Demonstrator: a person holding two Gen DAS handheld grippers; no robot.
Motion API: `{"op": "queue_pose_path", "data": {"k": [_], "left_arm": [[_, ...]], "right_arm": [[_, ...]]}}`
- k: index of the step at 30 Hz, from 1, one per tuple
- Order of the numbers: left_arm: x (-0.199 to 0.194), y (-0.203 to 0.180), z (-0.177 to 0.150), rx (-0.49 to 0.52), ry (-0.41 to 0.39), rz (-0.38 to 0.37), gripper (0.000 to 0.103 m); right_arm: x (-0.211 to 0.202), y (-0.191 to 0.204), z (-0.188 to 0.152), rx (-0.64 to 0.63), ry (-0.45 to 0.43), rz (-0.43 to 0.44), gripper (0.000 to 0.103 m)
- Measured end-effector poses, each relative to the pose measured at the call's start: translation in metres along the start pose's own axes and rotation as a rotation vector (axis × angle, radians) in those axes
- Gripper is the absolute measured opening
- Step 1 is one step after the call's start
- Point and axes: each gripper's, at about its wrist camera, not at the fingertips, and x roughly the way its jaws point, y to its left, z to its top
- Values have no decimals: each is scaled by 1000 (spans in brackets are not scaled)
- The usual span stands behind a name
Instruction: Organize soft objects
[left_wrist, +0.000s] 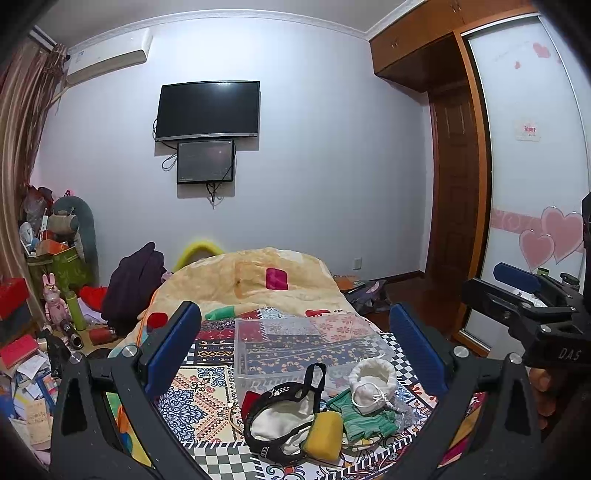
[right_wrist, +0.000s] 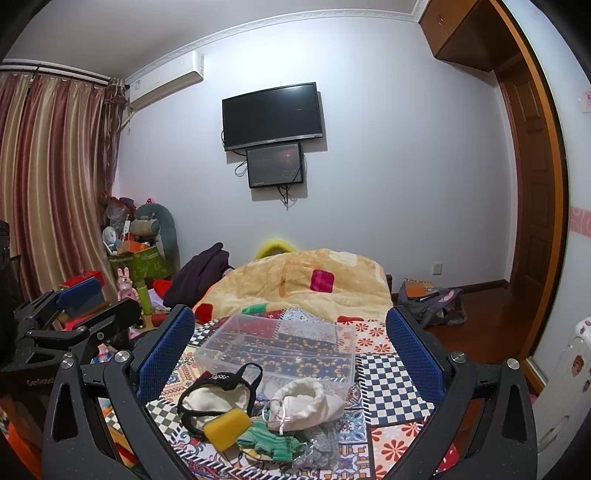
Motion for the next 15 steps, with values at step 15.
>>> {"op": "queue_pose_path", "data": {"k": [15], "left_arm": [[-2, 4, 2, -22, -2, -8, 103]], "right_arm": [[-1, 2, -1, -3, -1, 4, 103]]}}
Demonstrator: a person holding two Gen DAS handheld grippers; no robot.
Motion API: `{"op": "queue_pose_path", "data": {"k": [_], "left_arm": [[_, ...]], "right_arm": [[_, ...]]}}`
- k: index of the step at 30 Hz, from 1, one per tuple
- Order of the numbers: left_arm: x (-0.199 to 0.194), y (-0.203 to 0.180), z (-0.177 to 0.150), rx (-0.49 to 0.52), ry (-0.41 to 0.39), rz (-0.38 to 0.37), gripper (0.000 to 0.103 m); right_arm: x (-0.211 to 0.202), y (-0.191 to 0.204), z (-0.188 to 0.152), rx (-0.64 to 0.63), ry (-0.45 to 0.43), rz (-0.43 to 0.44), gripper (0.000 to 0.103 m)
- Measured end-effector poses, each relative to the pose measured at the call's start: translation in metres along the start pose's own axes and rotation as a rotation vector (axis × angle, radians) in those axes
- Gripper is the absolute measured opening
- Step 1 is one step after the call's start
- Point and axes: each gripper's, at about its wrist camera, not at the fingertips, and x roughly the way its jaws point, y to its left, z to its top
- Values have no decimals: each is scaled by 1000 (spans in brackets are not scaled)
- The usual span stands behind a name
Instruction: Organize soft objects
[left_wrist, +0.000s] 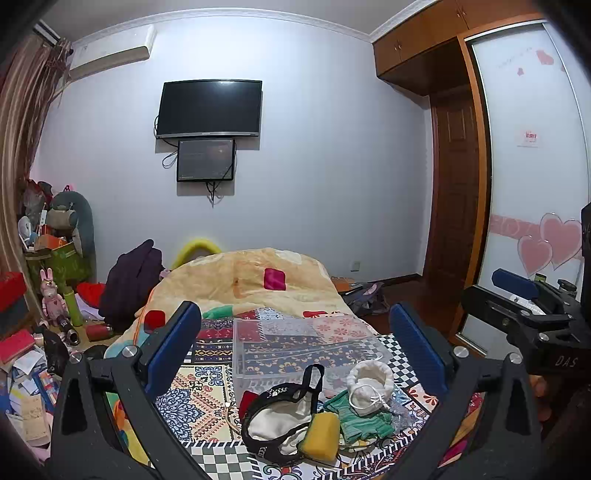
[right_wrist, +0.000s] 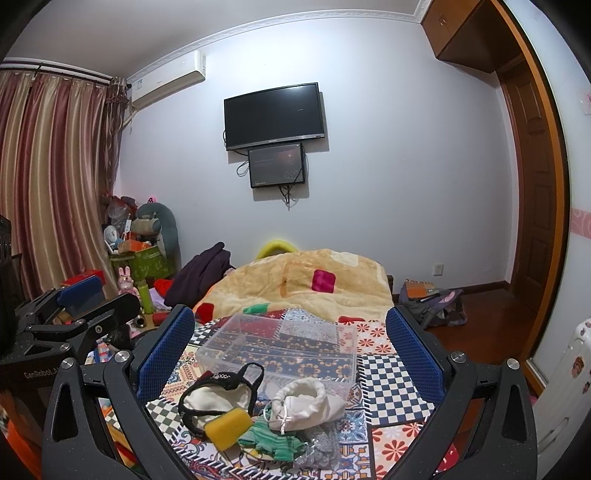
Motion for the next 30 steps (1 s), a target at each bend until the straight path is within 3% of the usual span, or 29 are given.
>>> {"op": "queue_pose_path", "data": {"k": [10, 17, 19, 21, 30], "left_arm": [[7, 1, -4, 6, 37, -32, 103], [36, 9, -25, -28, 150, -63, 103], [45, 12, -30, -34, 173, -49, 98], [55, 14, -38, -28, 200, -34, 89], [104, 35, -78, -85, 354, -24, 71]], "right_arm": [[4, 0, -6, -10, 18, 12, 103], [26, -6, -25, -17, 109, 12, 103], [34, -9, -32, -11, 143, 17, 102], [43, -12, -38, -4, 182, 24, 96], [80, -32, -70, 53, 367, 26, 71]]}}
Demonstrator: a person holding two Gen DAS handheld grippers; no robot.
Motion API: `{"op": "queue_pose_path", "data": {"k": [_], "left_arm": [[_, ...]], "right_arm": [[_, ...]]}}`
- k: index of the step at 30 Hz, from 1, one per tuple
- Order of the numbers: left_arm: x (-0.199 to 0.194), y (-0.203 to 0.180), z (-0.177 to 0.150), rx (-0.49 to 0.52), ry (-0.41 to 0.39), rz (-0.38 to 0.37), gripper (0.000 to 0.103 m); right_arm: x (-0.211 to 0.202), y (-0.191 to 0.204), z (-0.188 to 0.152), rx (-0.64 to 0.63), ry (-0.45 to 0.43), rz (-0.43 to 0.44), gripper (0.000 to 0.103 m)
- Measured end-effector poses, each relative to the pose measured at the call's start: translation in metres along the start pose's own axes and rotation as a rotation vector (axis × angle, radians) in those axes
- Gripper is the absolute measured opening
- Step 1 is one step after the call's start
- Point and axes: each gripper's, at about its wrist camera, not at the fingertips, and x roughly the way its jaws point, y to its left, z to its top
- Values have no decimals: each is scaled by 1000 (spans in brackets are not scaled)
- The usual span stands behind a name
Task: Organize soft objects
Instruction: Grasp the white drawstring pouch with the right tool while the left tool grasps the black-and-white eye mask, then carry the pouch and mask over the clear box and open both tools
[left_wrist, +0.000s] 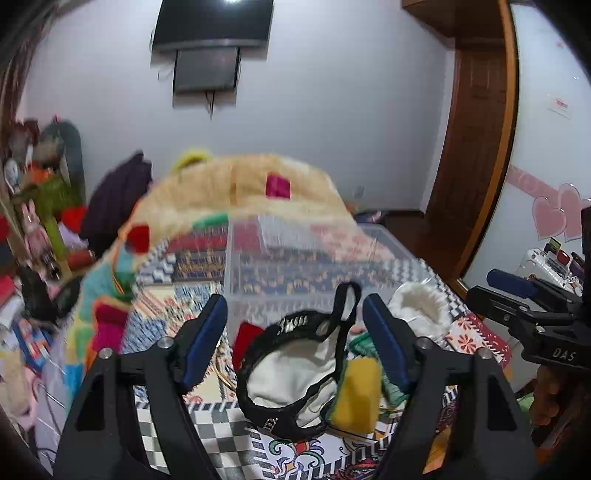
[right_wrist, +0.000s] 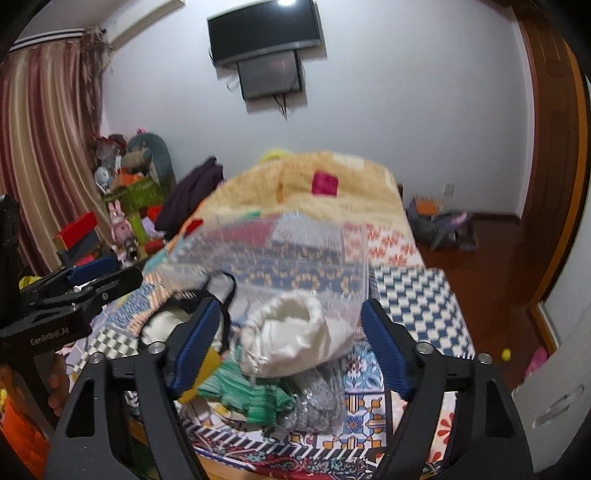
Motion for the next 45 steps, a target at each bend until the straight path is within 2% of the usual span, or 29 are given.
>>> {"op": "queue_pose_path", "data": {"k": [3, 7, 10, 12, 14, 18, 20, 21, 27, 37, 45], "left_arm": [[21, 11, -6, -36, 61, -20, 63], [39, 19, -16, -58, 110, -25, 59], [49, 20, -22, -52, 141, -33, 56], [55, 20, -26, -47, 164, -48, 47], [60, 20, -29, -39, 176, -43, 43], [61, 25, -29, -49, 176, -25, 24], [57, 30, -28, -69, 167, -36, 18], [56, 33, -26, -76, 160, -39, 13], [37, 30, -19, -62, 116, -32, 9], [-9, 24, 11, -54, -23, -31, 7], [-27, 18, 42, -35, -108, -38, 7]], "right_arm": [[14, -7, -6, 21, 58, 3, 66], [30, -14, -12, 41, 113, 6, 63], [35, -15, -16, 58, 147, 32, 55], [39, -13, -16, 66, 167, 46, 45], [43, -11, -17, 76, 182, 61, 36], [43, -8, -16, 96, 183, 65, 17], [44, -8, -15, 105, 180, 67, 13], [43, -9, -14, 111, 173, 66, 12], [30, -13, -8, 125, 118, 84, 9], [8, -4, 15, 97, 15, 109, 8], [8, 4, 42, 62, -60, 97, 8]]}}
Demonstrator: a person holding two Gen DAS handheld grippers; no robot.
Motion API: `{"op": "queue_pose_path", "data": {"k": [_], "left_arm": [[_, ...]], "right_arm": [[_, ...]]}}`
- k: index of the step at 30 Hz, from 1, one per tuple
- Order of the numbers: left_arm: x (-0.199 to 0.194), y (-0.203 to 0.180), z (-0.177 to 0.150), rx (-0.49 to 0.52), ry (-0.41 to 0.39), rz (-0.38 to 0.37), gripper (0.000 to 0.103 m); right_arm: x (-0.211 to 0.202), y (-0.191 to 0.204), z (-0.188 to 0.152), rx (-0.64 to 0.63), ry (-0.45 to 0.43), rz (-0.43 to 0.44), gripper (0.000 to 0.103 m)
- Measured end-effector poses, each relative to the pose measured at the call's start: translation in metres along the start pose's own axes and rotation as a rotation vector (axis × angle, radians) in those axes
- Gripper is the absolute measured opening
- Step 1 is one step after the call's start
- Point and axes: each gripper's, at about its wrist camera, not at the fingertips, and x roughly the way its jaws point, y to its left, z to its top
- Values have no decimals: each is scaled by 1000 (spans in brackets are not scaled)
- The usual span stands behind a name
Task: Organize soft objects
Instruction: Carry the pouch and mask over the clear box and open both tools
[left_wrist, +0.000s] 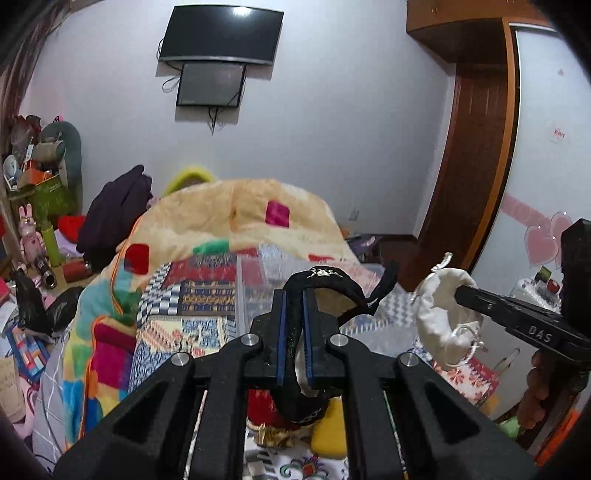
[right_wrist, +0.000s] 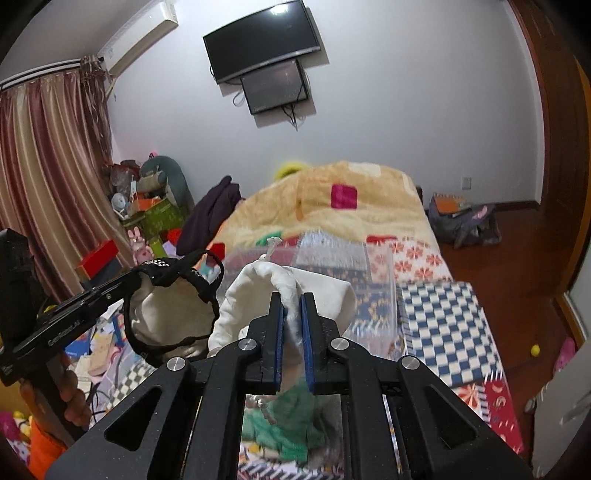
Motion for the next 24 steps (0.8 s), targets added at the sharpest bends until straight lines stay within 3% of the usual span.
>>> {"op": "queue_pose_path", "data": {"k": [7, 13, 24], "left_arm": [[17, 1, 28, -5, -35, -8, 7], [57, 8, 36, -33, 21, 4, 7], [132, 15, 27, -56, 129, 46, 7]], "right_arm": [[22, -4, 25, 4, -30, -30, 8], [50, -8, 33, -6, -8, -104, 8], [109, -18, 15, -37, 181, -182, 8]]}}
